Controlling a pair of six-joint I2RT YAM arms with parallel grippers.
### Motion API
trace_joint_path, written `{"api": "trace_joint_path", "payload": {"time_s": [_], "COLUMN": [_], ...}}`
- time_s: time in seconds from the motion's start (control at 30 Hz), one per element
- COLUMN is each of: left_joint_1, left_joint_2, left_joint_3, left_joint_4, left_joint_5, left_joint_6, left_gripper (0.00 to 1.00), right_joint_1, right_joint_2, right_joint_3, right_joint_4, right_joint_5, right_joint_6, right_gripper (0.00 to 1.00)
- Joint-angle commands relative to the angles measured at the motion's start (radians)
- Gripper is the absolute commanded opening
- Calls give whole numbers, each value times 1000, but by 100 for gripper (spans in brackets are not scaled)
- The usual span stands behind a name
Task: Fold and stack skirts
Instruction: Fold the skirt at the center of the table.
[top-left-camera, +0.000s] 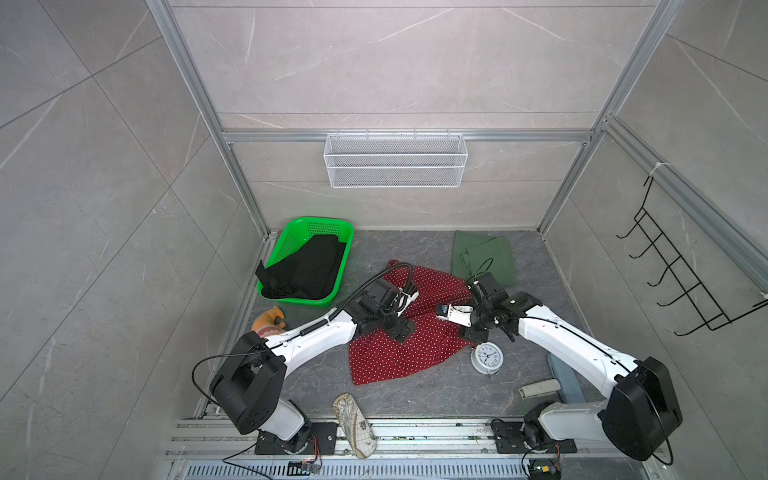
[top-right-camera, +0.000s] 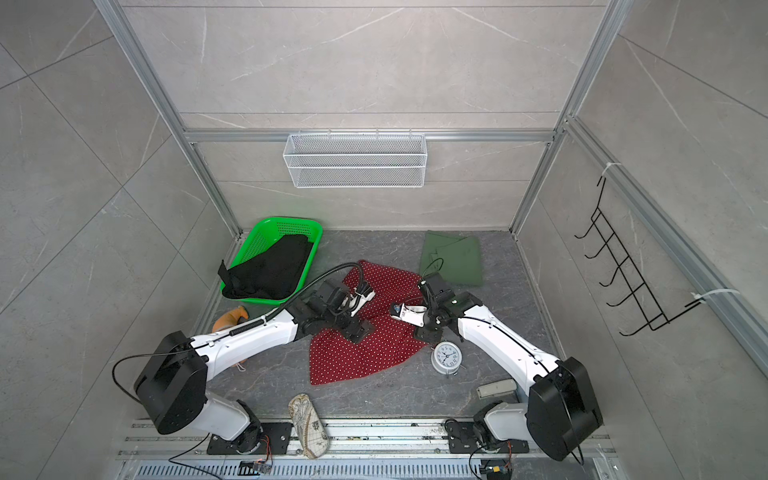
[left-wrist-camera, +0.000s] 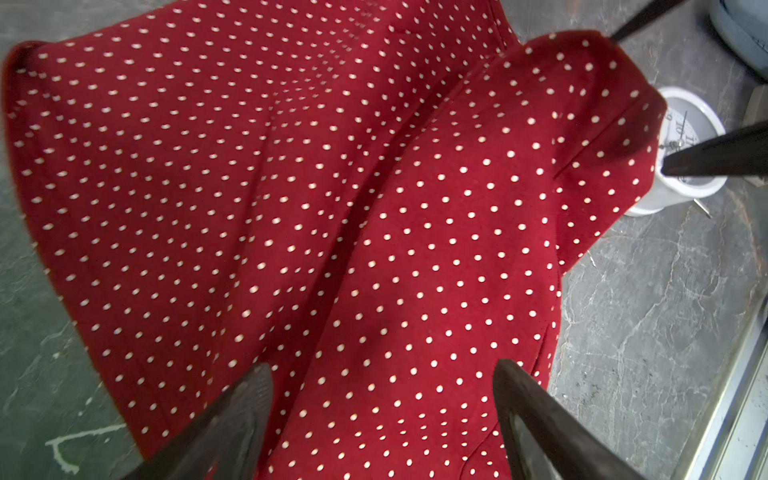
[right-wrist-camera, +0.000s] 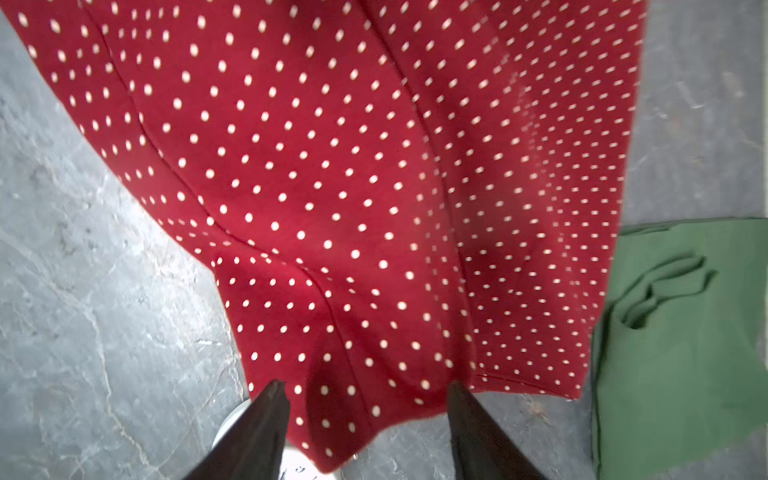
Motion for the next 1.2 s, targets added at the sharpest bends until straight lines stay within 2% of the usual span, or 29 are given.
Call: {"api": "trace_joint_path", "payload": {"time_s": [0.0,0.37,0.67,0.87,1.17], "left_joint_1": [21,55,71,76,83], "left_joint_2": [-66,-122,-142,-154,-173], "left_joint_3": [-29,-95,-127,-143,-174], "left_joint_4": [58,86,108,117,126], "left_joint_5": [2,4,15,18,16], "left_joint_6": [-38,-51,-62,-70,-75], "left_gripper": [86,86,86,86,86], "right_joint_1": [5,5,6,6,6], "right_joint_2": [10,63,75,130,160], "right_joint_3": [6,55,71,111,106], "right_joint_4": [-39,-73,-24,-77,-151], "right_joint_5": [29,88,61,75,62], "right_joint_6": [-47,-102,-154,-180,-140], "right_gripper": [64,62,62,62,60]}}
